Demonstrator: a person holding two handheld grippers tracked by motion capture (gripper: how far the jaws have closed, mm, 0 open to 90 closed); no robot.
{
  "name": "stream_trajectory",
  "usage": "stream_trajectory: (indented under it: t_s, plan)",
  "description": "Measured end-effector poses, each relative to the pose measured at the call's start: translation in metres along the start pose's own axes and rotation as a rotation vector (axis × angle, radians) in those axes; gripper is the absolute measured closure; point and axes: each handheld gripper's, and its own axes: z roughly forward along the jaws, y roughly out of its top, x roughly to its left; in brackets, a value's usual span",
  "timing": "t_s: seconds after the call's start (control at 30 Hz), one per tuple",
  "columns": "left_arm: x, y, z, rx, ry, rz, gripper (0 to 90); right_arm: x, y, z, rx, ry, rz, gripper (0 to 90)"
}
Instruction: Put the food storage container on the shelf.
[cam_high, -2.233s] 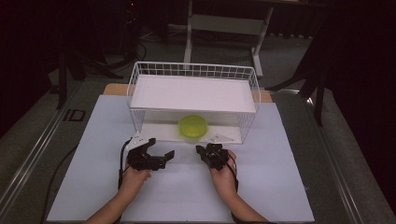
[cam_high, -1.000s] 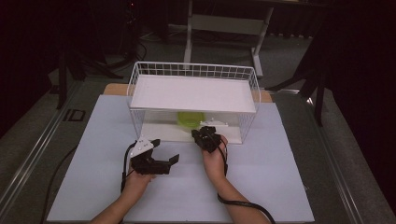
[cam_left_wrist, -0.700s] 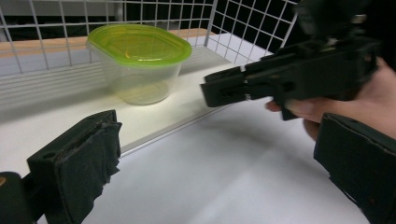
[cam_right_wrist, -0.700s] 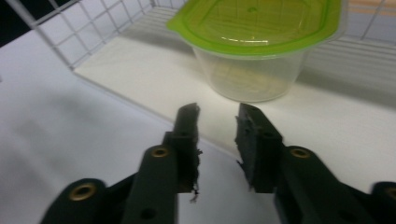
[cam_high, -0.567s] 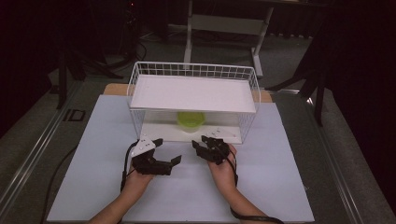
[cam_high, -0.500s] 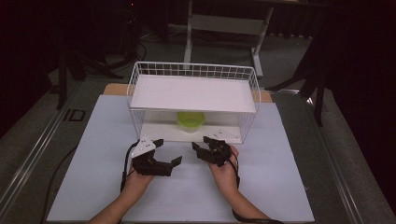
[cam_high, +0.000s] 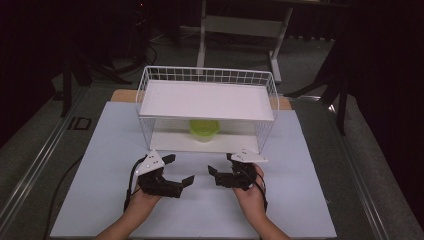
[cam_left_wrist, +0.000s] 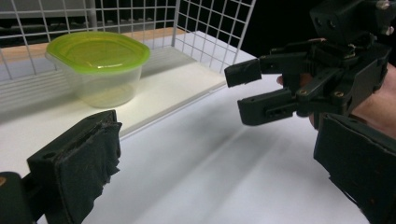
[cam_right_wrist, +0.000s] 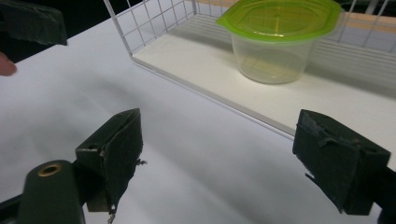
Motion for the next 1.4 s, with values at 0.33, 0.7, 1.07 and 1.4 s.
stream_trajectory:
  t_s: [0.33, 0.7, 1.07, 1.4]
  plan:
    - [-0.007, -0.007, -0.013, 0.003, -0.014, -0.009, 1.5, -0.007, -0.008, -0.03, -0.034, -0.015, 0.006, 16.0]
    - [-0.002, -0.022, -0.024, 0.016, -0.013, -0.021, 1.5, -0.017, -0.023, -0.065, -0.028, -0.036, 0.004, 16.0]
    - [0.002, -0.029, -0.038, 0.019, 0.015, -0.005, 1.5, -0.029, -0.036, -0.085, -0.036, -0.078, 0.008, 16.0]
    - [0.005, -0.039, -0.033, 0.014, 0.012, -0.001, 1.5, -0.032, -0.044, -0.081, -0.019, -0.086, -0.036, 16.0]
